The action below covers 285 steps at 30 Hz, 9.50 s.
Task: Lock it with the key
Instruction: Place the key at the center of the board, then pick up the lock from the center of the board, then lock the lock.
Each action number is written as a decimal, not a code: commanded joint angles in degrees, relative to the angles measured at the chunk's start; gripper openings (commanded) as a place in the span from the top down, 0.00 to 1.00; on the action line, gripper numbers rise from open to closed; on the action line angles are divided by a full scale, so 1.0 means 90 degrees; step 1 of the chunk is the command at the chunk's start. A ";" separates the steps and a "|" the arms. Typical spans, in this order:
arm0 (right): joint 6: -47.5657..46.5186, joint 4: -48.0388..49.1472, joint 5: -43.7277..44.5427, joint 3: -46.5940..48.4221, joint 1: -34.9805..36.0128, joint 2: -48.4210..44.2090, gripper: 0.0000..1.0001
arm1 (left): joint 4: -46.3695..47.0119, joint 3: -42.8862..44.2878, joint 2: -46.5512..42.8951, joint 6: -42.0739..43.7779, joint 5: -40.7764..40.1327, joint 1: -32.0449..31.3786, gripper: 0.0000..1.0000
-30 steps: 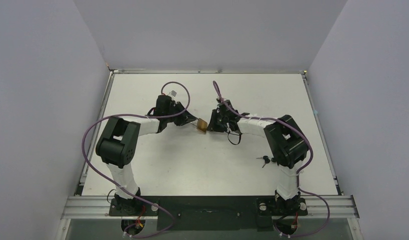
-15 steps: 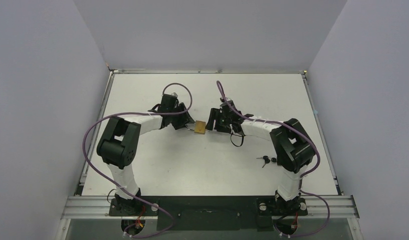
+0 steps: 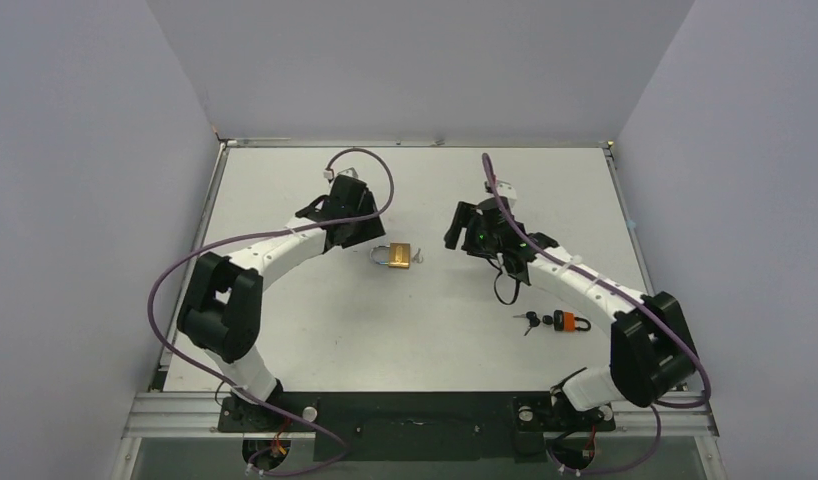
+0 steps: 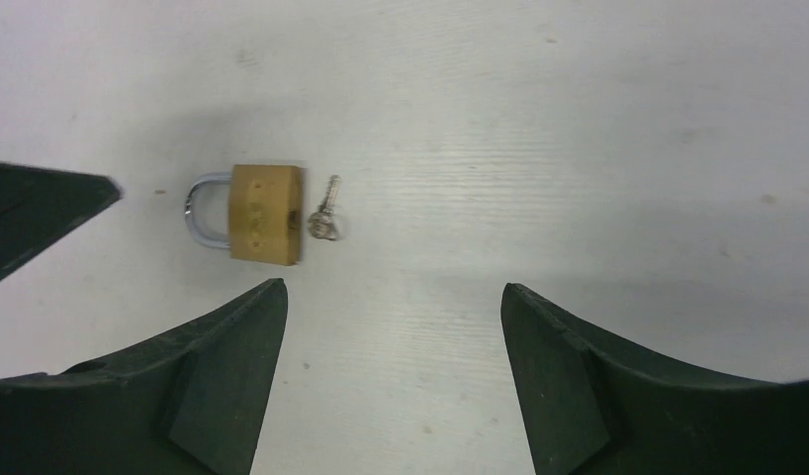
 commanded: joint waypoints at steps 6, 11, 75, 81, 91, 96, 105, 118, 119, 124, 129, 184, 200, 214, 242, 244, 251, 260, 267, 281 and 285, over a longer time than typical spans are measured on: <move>0.0740 -0.1873 0.1775 -0.1150 -0.1037 -0.2392 0.25 | 0.0033 -0.0093 -0.1456 0.0040 -0.0023 -0.0410 0.44; 0.1644 -0.2711 0.2290 -0.1475 -0.1232 -0.3270 0.26 | 0.0222 -0.0271 -0.1853 -0.0024 0.0332 -0.0591 0.44; 0.1927 -0.2148 0.0487 -0.3374 -0.4546 -0.1169 0.49 | 0.0945 -0.1129 -0.2458 -0.0528 0.1023 -0.0472 0.43; 0.1874 -0.2438 0.0776 -0.3101 -0.4122 -0.0978 0.49 | 0.0933 -0.1135 -0.2458 -0.0588 0.0989 -0.0444 0.43; 0.1667 -0.2766 0.1050 -0.2634 -0.3549 -0.0500 0.49 | 0.0926 -0.1133 -0.2520 -0.0586 0.1055 -0.0322 0.43; 0.1583 -0.2760 0.0940 -0.2559 -0.3429 -0.0404 0.66 | 0.0898 -0.1096 -0.2536 -0.0578 0.1118 -0.0278 0.43; 0.1510 -0.2888 0.0990 -0.2562 -0.2326 -0.1175 0.97 | 0.0677 -0.0870 -0.2455 -0.0467 0.1453 -0.0235 0.43; 0.1018 -0.2115 0.0951 -0.2249 -0.0698 -0.3123 0.99 | 0.0470 -0.0117 -0.1701 -0.0123 0.2671 -0.0333 0.45; 0.0959 -0.1863 0.0977 -0.2222 -0.0599 -0.3210 0.99 | 0.0448 -0.0064 -0.1629 -0.0089 0.2862 -0.0357 0.45; 0.0318 -0.0915 0.0282 -0.2071 -0.0248 -0.3395 1.00 | 0.0500 0.0163 -0.1199 0.0025 0.3577 -0.0409 0.48; -0.0362 -0.0335 -0.1506 -0.1769 -0.0197 -0.3753 1.00 | 0.0950 0.0201 -0.1250 0.0362 0.4691 -0.0420 0.50; 0.0490 0.1517 -0.5606 0.0553 0.0703 -0.3716 1.00 | 0.2920 0.0603 -0.3199 0.1209 0.8499 -0.0648 0.67; 0.0349 0.1410 -0.5452 0.0538 0.0724 -0.3658 1.00 | 0.2059 0.0578 -0.3344 0.1809 0.8281 -0.0806 0.89; -0.1019 0.0147 -0.2682 0.0434 0.0750 -0.4004 0.19 | 0.1492 0.0841 -0.3530 0.1222 0.5705 -0.0909 1.00; -0.0864 0.4365 -0.3463 0.0179 0.0480 -0.3672 0.10 | 0.1418 0.2452 -0.3896 0.0613 0.2464 -0.2022 1.00; -0.0793 0.4486 -0.3608 0.0245 0.0506 -0.3550 0.11 | 0.1420 0.2492 -0.3897 0.0599 0.2426 -0.2066 1.00; -0.0436 0.4880 -0.3941 0.0209 0.0545 -0.3386 0.21 | 0.1489 0.2487 -0.3982 0.0556 0.2326 -0.2130 1.00; 0.0127 0.5506 -0.4126 -0.0002 0.0603 -0.3343 0.47 | 0.1522 0.2449 -0.4039 0.0570 0.2161 -0.2164 1.00; 0.0343 0.5682 -0.4178 -0.0159 0.0618 -0.3372 0.47 | 0.1583 0.2418 -0.4066 0.0565 0.2092 -0.2167 1.00; 0.0682 0.6036 -0.4248 -0.0388 0.0619 -0.3351 0.58 | 0.1717 0.2294 -0.4098 0.0524 0.2052 -0.2168 1.00; 0.0763 0.6118 -0.4249 -0.0426 0.0621 -0.3363 0.59 | 0.1762 0.2268 -0.4081 0.0502 0.2057 -0.2180 1.00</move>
